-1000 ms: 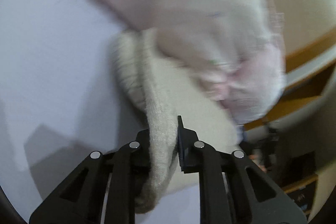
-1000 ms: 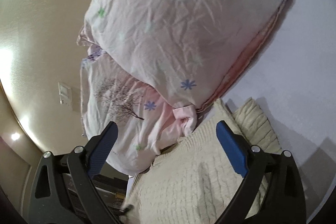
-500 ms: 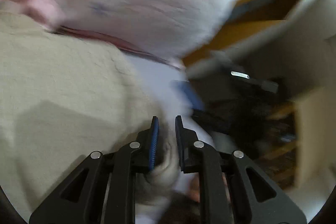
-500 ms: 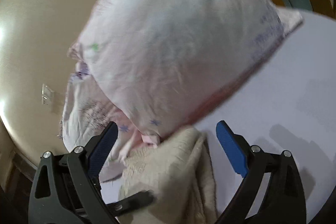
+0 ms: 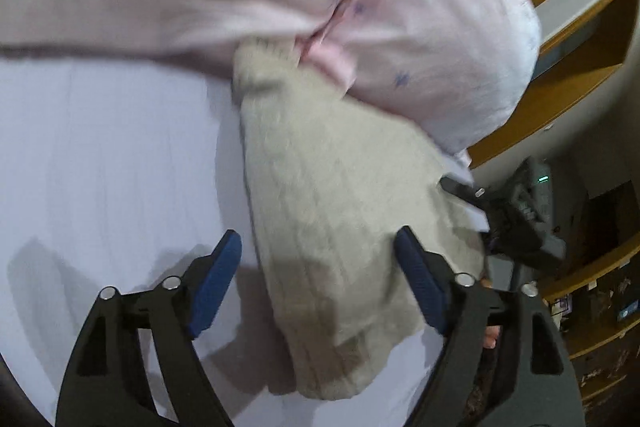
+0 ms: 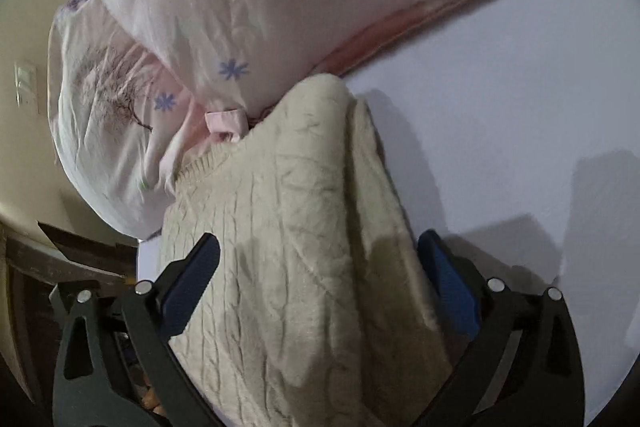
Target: Fold small clothes
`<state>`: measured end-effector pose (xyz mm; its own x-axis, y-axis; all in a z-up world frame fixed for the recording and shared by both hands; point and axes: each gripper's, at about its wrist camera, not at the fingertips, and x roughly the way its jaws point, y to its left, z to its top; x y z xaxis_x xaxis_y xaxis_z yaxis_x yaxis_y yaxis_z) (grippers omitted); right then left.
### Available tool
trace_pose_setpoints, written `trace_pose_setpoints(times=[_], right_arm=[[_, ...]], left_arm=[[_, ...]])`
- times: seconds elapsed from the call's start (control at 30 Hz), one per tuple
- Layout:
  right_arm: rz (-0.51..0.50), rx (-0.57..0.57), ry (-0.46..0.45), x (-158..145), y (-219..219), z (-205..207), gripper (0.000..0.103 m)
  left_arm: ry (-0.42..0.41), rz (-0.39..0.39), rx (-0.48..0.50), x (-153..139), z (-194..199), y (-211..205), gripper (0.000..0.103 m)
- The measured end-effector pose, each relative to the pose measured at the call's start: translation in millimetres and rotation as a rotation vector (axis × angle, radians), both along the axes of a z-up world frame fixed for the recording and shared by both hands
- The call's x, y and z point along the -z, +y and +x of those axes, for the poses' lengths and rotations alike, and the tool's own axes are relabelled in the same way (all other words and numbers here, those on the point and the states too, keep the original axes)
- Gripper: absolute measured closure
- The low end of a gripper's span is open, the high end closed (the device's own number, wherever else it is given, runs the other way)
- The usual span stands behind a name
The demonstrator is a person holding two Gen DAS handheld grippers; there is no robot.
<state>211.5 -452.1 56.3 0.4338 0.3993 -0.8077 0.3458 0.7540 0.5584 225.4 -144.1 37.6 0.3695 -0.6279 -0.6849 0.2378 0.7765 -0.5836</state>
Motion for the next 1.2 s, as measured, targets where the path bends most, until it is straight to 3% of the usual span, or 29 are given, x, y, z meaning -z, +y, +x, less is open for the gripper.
trace_pose_setpoints(times=[0.1, 0.13, 0.2, 0.23, 0.27, 0.3, 0.33, 0.4, 0.5, 0.6, 0.63, 0.67, 0.73, 0.77, 0.87, 0.9, 0.93, 1.03, 1.1, 1.2], right_arm=[[-0.027, -0.03, -0.002, 0.1, 13.1, -3.7, 0.017], [-0.055, -0.033, -0.008, -0.4, 16.8, -7.7, 0.032], [-0.016, -0.025, -0.027, 2.2, 21.4, -12.9, 0.047], [0.026, -0.015, -0.054, 3.4, 22.4, -18.2, 0.059], [0.057, -0.005, -0.067, 3.0, 24.0, -21.6, 0.062], [0.066, 0.0, -0.08, 0.8, 25.7, -24.2, 0.067], [0.094, -0.006, -0.122, -5.0, 31.1, -27.9, 0.069], [0.132, -0.048, -0.176, -17.1, 41.7, -30.6, 0.071], [0.166, -0.164, -0.247, -30.0, 76.1, -25.7, 0.072], [0.045, -0.263, -0.2, -17.0, 119.2, -7.3, 0.063], [-0.033, -0.264, -0.151, -9.6, 127.7, -3.5, 0.057], [-0.123, -0.238, -0.117, -6.2, 131.2, -6.4, 0.053], [-0.181, -0.176, -0.181, -21.1, 128.5, -23.3, 0.051], [-0.218, -0.145, -0.255, -39.0, 128.8, -39.0, 0.051], [-0.124, -0.238, -0.419, -70.6, 148.5, -70.8, 0.05], [-0.113, -0.283, -0.424, -71.6, 160.6, -73.4, 0.044], [-0.114, -0.314, -0.406, -69.1, 167.3, -74.7, 0.038], [-0.19, -0.339, -0.171, -21.6, 183.1, -59.6, 0.037], [-0.188, -0.313, -0.2, -29.0, 179.8, -67.7, 0.037], [-0.269, -0.307, -0.285, -65.6, 181.1, -103.9, 0.002]], left_arm=[[0.028, -0.01, -0.025, 13.6, -1.3, 2.3, 0.014], [0.041, -0.028, -0.032, 16.3, 0.1, 2.5, 0.013], [0.028, -0.069, -0.031, 19.2, 2.4, -1.3, 0.013], [0.033, -0.089, 0.02, 21.5, 4.4, -7.8, 0.026], [0.023, -0.076, 0.026, 25.1, -0.7, -9.8, 0.03], [0.009, -0.046, 0.036, 25.6, -0.9, -13.7, 0.043], [0.001, -0.067, 0.059, 23.4, -1.1, -6.1, 0.054], [-0.025, -0.117, 0.087, 15.8, -5.5, 16.6, 0.057], [-0.149, -0.104, 0.075, -4.9, -20.8, 60.0, 0.056], [-0.193, 0.078, 0.021, -6.5, -25.1, 91.5, 0.047], [-0.195, 0.153, -0.024, -3.9, -26.8, 104.5, 0.047], [-0.212, 0.175, -0.056, -4.8, -29.7, 112.3, 0.047], [-0.288, 0.185, -0.127, -19.0, -45.8, 130.3, 0.042], [-0.309, 0.171, -0.134, -24.6, -53.1, 133.0, 0.041], [-0.362, 0.094, -0.075, -36.8, -69.5, 113.6, 0.032], [-0.371, 0.084, -0.041, -36.4, -74.2, 101.6, 0.025], [-0.374, 0.082, -0.003, -33.9, -77.9, 90.7, 0.02], [-0.317, 0.2, 0.065, -6.3, -73.3, 50.0, 0.019], [-0.319, 0.289, 0.057, 0.5, -77.7, 36.8, 0.022], [-0.328, 0.274, 0.005, -8.7, -99.0, 57.3, 0.018]])
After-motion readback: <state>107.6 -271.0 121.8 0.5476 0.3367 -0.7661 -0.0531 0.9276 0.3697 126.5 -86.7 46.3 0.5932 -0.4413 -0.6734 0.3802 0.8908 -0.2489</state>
